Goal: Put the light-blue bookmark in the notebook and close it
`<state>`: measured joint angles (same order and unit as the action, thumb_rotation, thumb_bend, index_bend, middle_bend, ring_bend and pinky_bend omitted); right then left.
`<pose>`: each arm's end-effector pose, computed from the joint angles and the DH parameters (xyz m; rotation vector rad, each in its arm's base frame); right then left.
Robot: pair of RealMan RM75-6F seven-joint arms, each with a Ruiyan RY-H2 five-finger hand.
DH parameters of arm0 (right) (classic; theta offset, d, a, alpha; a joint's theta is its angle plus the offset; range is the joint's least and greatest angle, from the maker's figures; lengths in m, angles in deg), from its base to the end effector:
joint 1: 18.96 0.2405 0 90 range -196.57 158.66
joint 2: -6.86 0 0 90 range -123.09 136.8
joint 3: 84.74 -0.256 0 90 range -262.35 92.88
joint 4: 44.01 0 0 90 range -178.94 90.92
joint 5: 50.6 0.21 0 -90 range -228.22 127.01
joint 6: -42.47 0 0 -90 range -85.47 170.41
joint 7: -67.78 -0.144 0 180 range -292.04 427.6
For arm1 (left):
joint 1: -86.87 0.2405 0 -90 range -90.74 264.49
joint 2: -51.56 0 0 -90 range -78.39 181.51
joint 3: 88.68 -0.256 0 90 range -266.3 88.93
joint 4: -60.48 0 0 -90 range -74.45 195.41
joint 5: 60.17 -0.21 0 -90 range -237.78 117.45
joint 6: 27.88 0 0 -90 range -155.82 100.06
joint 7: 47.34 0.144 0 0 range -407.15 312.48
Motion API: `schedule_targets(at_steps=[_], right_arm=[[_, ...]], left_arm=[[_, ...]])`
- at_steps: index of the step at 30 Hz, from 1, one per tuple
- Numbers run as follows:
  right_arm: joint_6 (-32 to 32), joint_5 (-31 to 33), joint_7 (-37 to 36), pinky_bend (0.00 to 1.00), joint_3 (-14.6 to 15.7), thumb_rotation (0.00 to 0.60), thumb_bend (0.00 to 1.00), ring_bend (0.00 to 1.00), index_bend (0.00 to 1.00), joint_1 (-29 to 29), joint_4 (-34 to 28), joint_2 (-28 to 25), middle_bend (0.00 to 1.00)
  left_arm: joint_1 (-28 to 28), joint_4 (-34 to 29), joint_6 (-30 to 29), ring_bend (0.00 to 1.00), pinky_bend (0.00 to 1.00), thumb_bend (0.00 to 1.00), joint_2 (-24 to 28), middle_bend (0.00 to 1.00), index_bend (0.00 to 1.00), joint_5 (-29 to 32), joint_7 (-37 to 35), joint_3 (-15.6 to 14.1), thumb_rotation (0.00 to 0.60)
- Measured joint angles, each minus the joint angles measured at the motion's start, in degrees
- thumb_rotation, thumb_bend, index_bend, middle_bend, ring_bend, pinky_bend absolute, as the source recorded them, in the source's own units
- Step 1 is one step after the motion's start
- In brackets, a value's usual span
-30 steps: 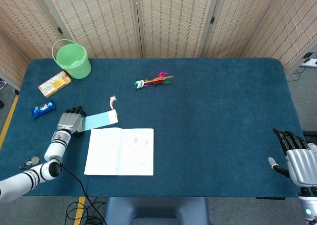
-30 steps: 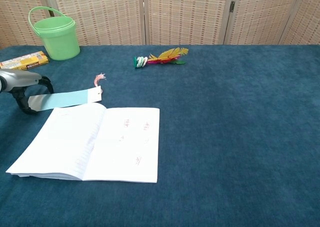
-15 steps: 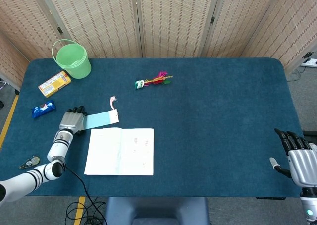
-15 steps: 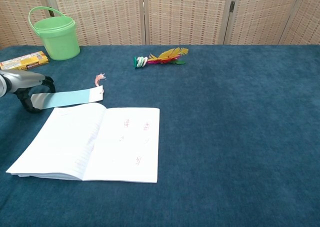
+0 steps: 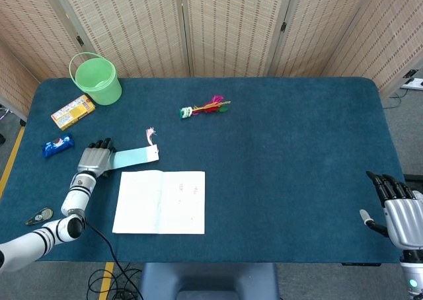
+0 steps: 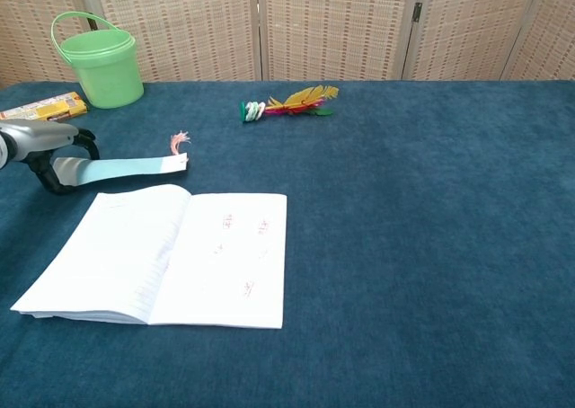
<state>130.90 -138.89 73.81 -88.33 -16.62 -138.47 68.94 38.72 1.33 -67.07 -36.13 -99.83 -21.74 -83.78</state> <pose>-0.3042 -0.1695 0.1741 1.3881 -0.7816 0.8610 -0.2686 0.4174 0.0257 -1.6754 -0.9858 -0.3826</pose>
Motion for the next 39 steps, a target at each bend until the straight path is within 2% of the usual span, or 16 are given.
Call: schedule_targets(at_steps=[13, 24, 31, 39], right_arm=[[0.2, -0.3, 0.2, 0.24, 0.0, 0.600, 0.19, 0.15, 0.13, 0.0, -0.2, 0.0, 0.21], [0.6, -0.8, 1.0, 0.24, -0.3, 0.600, 0.19, 0.15, 0.13, 0.2, -1.0, -0.6, 0.21], [0.6, -0.7, 1.4, 0.24, -0.2, 0.600, 0.19, 0.15, 0.13, 0.1, -1.4, -0.9, 0.21], [0.6, -0.9, 1.3, 0.24, -0.1, 0.600, 0.19, 0.15, 0.13, 0.1, -1.3, -1.0, 0.21]], left_arm=[[1.8, -7.4, -2.8, 0.00, 0.14, 0.40, 4.8, 0.00, 0.33, -9.2, -6.0, 1.4, 0.600], [2.9, -15.1, -5.5, 0.00, 0.14, 0.40, 8.7, 0.00, 0.33, -22.6, -14.4, 2.1, 0.600], [3.0, -21.5, -7.4, 0.00, 0.14, 0.40, 11.3, 0.00, 0.33, -31.7, -17.7, 1.2, 0.600], [2.6, -26.4, -8.5, 0.00, 0.14, 0.40, 12.8, 0.00, 0.32, -40.8, -18.8, -1.7, 0.600]])
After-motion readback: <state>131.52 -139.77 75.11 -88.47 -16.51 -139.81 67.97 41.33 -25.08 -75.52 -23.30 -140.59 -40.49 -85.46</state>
